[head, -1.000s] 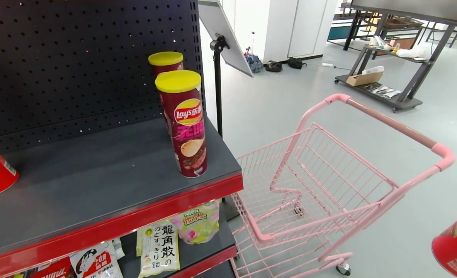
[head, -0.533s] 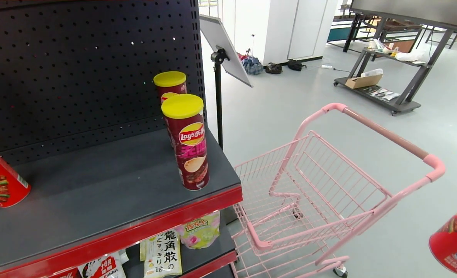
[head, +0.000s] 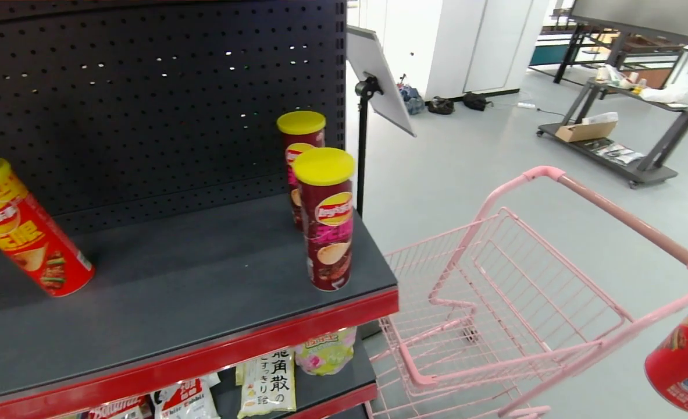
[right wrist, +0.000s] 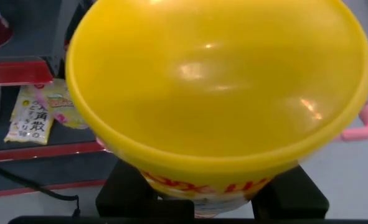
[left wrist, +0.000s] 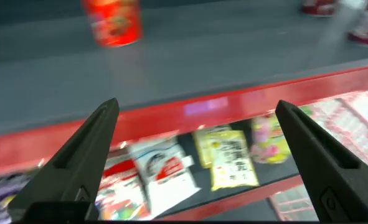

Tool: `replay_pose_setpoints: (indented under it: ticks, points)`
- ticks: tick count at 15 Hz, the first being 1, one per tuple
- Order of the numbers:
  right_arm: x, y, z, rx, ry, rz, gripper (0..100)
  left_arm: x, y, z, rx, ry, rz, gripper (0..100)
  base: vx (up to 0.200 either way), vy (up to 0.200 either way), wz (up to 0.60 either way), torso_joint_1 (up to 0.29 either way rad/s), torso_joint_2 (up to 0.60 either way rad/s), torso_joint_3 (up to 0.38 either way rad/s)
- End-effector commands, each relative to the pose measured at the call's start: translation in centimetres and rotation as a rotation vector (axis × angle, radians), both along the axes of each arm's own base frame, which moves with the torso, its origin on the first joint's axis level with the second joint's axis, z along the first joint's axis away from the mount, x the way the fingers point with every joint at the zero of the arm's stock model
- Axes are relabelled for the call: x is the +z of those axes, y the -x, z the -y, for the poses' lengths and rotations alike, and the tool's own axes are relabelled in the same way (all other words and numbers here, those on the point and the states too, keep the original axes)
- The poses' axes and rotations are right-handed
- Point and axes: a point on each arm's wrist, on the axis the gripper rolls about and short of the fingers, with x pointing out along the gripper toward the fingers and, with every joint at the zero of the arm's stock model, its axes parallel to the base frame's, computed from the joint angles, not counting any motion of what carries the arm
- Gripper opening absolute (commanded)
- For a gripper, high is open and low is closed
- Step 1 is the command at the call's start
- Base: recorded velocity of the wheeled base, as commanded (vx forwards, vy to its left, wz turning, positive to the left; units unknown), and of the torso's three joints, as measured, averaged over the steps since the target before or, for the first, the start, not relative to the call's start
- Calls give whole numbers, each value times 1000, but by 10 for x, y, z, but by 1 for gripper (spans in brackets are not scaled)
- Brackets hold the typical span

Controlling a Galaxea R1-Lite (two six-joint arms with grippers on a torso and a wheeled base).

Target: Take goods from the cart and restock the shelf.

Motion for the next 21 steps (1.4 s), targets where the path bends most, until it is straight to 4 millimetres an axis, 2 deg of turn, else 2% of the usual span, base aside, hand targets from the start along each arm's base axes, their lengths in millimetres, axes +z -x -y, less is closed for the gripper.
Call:
replay_pose_setpoints:
  ticks: [1, 5, 7, 10, 14, 19, 21]
  points:
    - [-1, -1, 0, 2, 0, -3, 0, 0, 0, 0, 0, 0, -1, 100, 0, 0, 600, 17, 2, -7]
    - [-11, 4, 0, 0, -1, -17, 0, 0, 0, 0, 0, -1, -1, 100, 0, 0, 450, 4, 2, -1]
    - [-17, 16, 0, 2, -8, 9, 0, 0, 0, 0, 0, -1, -1, 100, 0, 0, 0, 0, 0, 0]
    - [-32, 33, 1, 10, -22, 43, 0, 0, 0, 0, 0, -1, -1, 100, -200, 0, 0, 2, 5, -4]
    - [-44, 51, 1, 8, -13, 106, 0, 0, 0, 0, 0, -1, -1, 100, 0, 0, 0, 0, 0, 0]
    - [-49, 61, 1, 7, -96, 134, 0, 0, 0, 0, 0, -1, -1, 100, 0, 200, 0, 6, 6, 1]
    - [-55, 64, 0, 58, -106, 139, 0, 0, 0, 0, 0, -1, -1, 100, 0, 200, 0, 10, 5, 2]
